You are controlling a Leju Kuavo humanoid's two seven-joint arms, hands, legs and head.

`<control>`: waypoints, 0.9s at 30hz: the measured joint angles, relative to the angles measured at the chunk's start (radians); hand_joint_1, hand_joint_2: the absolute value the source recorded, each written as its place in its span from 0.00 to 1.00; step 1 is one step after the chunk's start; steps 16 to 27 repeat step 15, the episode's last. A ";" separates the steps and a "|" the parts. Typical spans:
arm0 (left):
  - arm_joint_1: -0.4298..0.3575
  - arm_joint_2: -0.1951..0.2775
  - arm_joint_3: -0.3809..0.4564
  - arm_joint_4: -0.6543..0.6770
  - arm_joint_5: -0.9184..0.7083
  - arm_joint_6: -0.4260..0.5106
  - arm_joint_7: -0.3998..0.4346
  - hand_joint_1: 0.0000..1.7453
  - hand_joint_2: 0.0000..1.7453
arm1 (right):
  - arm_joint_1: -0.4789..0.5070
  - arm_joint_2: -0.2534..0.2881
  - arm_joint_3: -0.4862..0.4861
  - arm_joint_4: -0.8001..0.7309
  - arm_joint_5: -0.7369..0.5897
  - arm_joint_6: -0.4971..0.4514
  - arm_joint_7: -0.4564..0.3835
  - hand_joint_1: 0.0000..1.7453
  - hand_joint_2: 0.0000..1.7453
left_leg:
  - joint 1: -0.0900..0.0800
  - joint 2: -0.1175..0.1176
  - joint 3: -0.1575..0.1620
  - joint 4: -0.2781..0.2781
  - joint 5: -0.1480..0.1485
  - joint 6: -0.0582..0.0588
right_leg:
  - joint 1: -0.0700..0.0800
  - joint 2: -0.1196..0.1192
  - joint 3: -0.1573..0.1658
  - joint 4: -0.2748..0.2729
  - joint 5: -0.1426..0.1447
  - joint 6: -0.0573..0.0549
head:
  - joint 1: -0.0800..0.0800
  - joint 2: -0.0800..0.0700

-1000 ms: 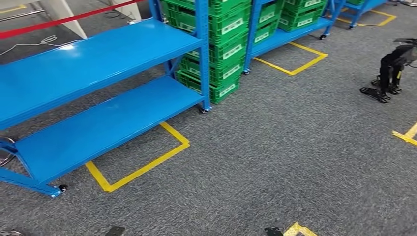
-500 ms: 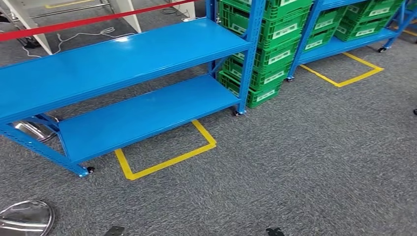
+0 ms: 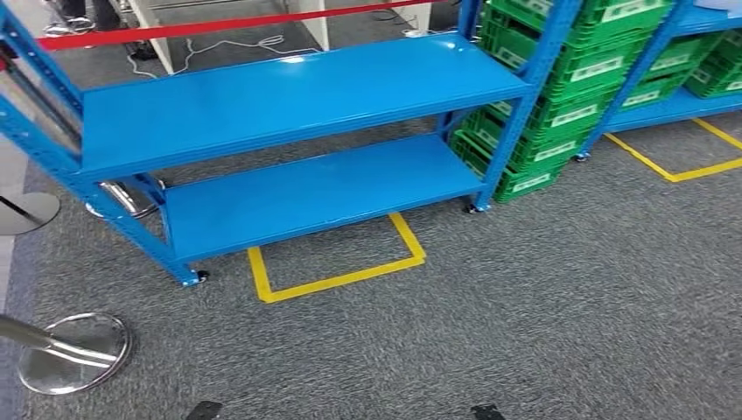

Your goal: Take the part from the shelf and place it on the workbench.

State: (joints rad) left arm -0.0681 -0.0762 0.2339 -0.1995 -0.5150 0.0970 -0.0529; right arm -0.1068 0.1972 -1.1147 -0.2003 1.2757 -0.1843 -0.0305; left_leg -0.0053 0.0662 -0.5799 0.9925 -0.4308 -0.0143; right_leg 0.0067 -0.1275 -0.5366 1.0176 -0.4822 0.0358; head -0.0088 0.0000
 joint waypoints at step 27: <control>0.004 0.002 0.001 0.000 -0.001 0.004 -0.002 0.00 0.00 | 0.002 0.000 -0.001 0.000 0.000 0.001 -0.001 0.00 0.00 | 0.013 -0.194 -0.012 -0.003 0.020 -0.010 | -0.020 0.206 -0.019 0.012 0.010 0.002 | 0.016 0.000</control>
